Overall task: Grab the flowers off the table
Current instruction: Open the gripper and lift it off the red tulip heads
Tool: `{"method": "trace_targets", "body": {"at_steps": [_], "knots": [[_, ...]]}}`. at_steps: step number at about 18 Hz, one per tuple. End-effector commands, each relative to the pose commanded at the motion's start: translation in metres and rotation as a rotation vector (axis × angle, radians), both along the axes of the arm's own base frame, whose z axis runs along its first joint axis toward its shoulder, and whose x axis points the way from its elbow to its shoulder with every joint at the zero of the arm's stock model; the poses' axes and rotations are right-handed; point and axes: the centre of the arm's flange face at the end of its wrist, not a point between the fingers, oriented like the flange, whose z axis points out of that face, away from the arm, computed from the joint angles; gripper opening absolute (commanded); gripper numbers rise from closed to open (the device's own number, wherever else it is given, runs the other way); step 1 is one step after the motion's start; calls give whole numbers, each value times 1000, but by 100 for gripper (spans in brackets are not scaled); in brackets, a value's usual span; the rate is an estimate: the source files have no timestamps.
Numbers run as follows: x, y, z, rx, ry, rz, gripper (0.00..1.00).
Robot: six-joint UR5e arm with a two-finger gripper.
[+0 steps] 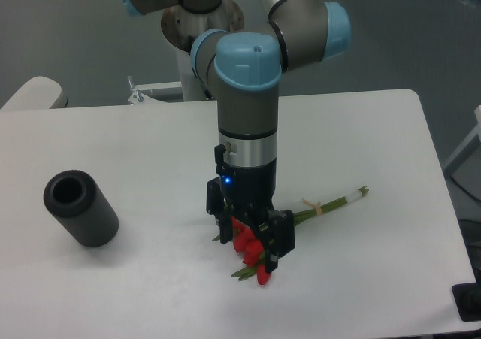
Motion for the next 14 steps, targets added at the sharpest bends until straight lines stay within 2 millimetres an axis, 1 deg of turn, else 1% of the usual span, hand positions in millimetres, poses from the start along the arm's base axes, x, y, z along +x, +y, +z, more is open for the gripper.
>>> {"method": "trace_targets", "body": {"at_steps": [1,3,6,9,11,14], "knots": [[2,-1,-4,-9,-1,-5,100],[1,0,-1,-5,2,-6,100],[-1,-3,-5,-13,-2,-1,100],[-17,-17,-6,-36,-20,20,100],[-26,-27,-9,-74,-21,-6,100],[-42,-49,-12,-130,-32,-33,100]]}}
